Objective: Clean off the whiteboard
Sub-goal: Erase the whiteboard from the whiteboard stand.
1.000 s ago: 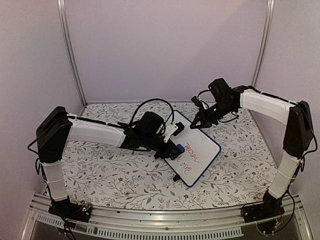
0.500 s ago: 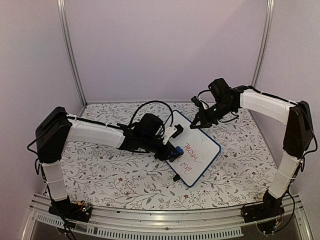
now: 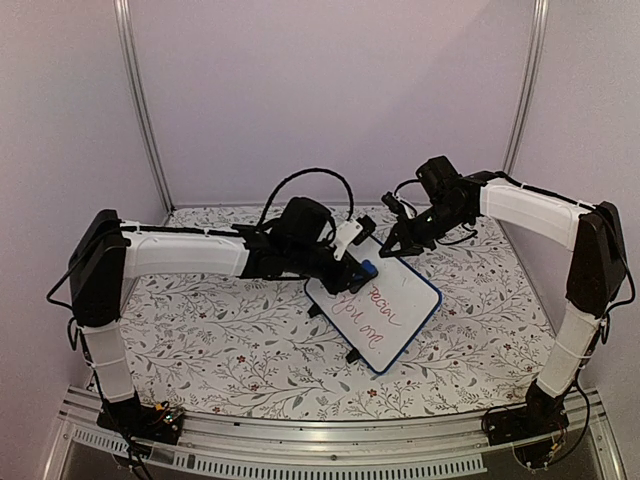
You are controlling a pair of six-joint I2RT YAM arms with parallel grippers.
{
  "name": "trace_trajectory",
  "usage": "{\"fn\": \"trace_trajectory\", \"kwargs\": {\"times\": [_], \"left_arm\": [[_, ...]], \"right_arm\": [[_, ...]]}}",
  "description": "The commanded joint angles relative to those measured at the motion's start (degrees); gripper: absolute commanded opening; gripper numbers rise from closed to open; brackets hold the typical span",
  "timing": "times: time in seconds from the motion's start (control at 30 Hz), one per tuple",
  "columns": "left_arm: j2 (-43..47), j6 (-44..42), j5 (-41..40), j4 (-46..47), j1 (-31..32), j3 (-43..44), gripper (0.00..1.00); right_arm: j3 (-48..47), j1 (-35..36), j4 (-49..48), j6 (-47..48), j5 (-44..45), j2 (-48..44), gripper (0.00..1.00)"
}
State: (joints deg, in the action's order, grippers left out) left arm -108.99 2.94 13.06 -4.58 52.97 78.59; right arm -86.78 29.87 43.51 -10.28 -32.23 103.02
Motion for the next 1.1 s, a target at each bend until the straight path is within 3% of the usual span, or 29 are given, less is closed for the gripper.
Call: {"fn": "trace_trajectory", "kwargs": {"times": [0.0,0.73,1.07], "left_arm": [[0.5,-1.6,-0.1,-1.4,-0.5,1.5,0.0],[-4.1,2.1,3.7,1.0,0.2,-4.4,0.0],[-2.7,5.0,3.0,2.4,0.3,-12.7,0.0]], "right_arm": [[1.4,1.6,4.6,1.5,1.4,1.3,0.0],[1.4,1.6,4.7,1.4,1.2,1.6,0.0],[1.4,1.6,4.7,1.5,1.2,1.6,0.0]]}}
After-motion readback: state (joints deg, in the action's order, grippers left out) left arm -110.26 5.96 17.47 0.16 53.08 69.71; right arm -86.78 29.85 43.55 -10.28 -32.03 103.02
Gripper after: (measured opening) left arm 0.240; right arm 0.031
